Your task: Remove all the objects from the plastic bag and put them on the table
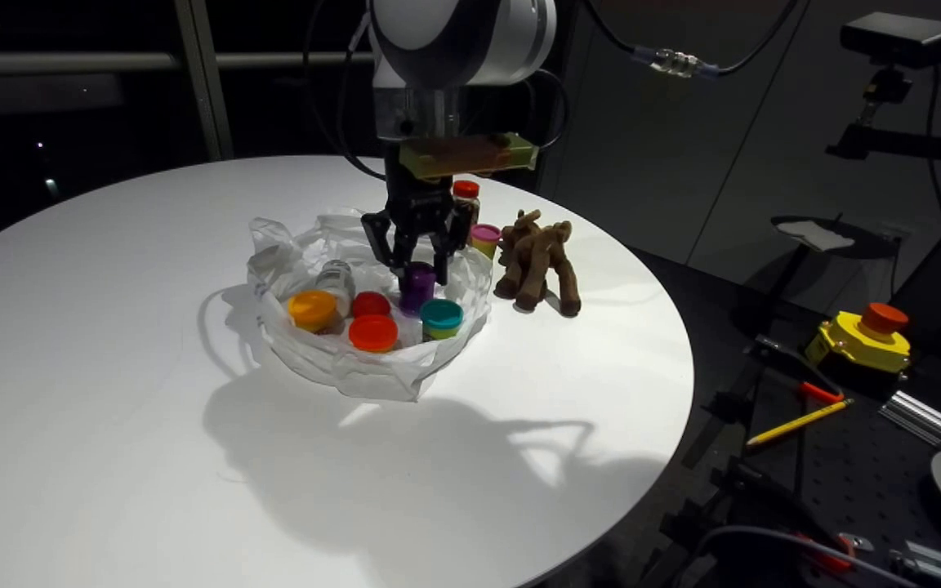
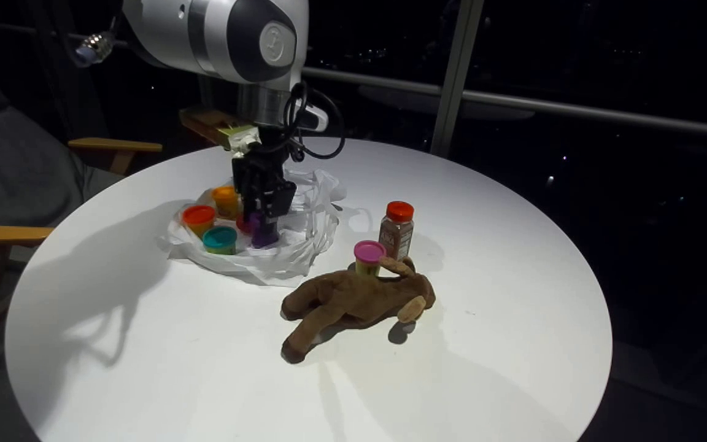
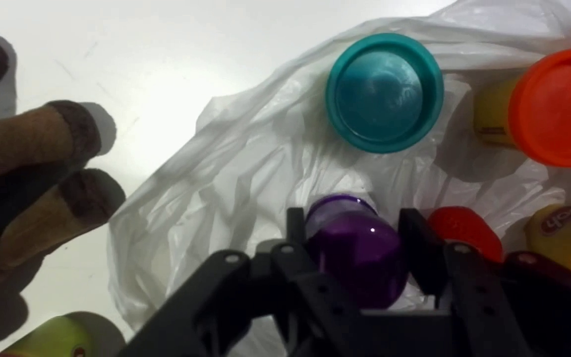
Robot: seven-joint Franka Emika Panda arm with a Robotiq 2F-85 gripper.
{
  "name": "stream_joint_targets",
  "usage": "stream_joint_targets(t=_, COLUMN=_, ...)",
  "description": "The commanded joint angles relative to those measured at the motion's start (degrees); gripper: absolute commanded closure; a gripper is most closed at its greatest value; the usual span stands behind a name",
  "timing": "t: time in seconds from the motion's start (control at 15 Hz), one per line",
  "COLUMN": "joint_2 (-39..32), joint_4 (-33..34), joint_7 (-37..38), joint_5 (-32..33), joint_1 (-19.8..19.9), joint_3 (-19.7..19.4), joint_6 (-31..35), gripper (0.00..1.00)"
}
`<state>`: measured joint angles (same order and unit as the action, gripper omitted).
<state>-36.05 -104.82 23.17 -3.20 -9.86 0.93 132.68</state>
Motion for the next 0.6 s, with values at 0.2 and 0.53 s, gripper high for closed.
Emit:
stream_joint_targets(t=0.2, joint_2=16.65, joint_4=-14.63, joint_7=10.72, joint_5=3.54, joint_1=-4.81, joint_3=-3.01, joint_6=5.12, gripper=0.75)
stream_joint_targets(t=0.53, joint_2=26.07, joint_4=-24.41, joint_7=18.54, joint_5=8.39, joint_1=-4.81, joint_3=-2.13, joint_6=5.08, gripper=0.75)
